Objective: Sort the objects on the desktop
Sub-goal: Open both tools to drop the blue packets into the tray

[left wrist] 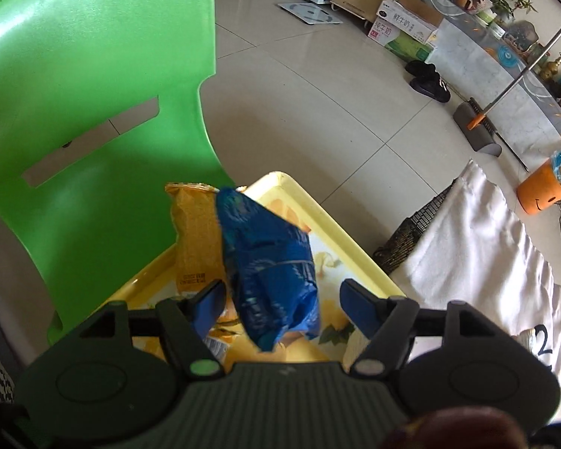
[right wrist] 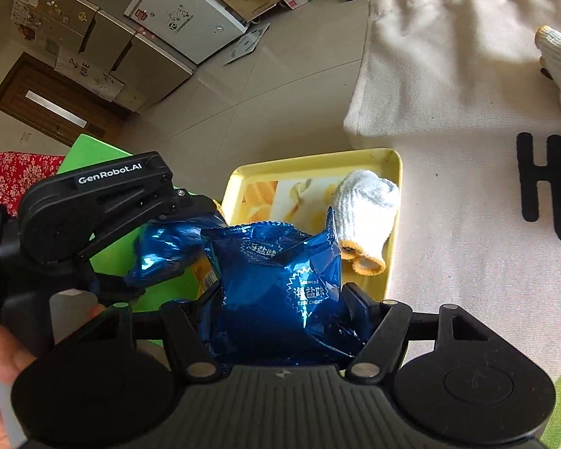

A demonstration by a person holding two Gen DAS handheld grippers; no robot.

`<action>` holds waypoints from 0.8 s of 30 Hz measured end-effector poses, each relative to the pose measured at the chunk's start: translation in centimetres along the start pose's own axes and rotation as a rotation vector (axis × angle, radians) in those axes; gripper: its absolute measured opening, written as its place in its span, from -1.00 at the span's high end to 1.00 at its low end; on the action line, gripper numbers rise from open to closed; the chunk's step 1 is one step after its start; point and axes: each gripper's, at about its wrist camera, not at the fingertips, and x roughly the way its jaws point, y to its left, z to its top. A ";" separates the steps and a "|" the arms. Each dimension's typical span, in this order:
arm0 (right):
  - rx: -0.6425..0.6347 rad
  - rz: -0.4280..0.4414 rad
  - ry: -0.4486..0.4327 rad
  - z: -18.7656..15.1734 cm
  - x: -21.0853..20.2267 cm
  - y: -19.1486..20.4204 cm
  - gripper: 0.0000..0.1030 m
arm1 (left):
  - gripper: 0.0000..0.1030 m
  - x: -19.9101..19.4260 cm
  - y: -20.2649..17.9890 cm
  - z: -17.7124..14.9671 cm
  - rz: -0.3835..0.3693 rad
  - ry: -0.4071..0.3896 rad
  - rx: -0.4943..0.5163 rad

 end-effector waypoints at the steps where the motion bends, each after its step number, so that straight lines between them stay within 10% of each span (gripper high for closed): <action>1: 0.001 0.008 -0.010 0.1 0.3 0.2 -0.41 | -0.51 -0.2 0.0 0.0 0.015 -0.012 0.004; 4: -0.027 0.024 -0.019 0.4 0.8 0.7 -0.63 | -0.85 -1.0 -0.2 0.0 0.047 -0.043 -0.005; 24: -0.070 -0.133 -0.082 2.5 -5.7 -2.9 -0.71 | -0.99 -3.1 -6.5 -3.5 -0.049 -0.042 0.142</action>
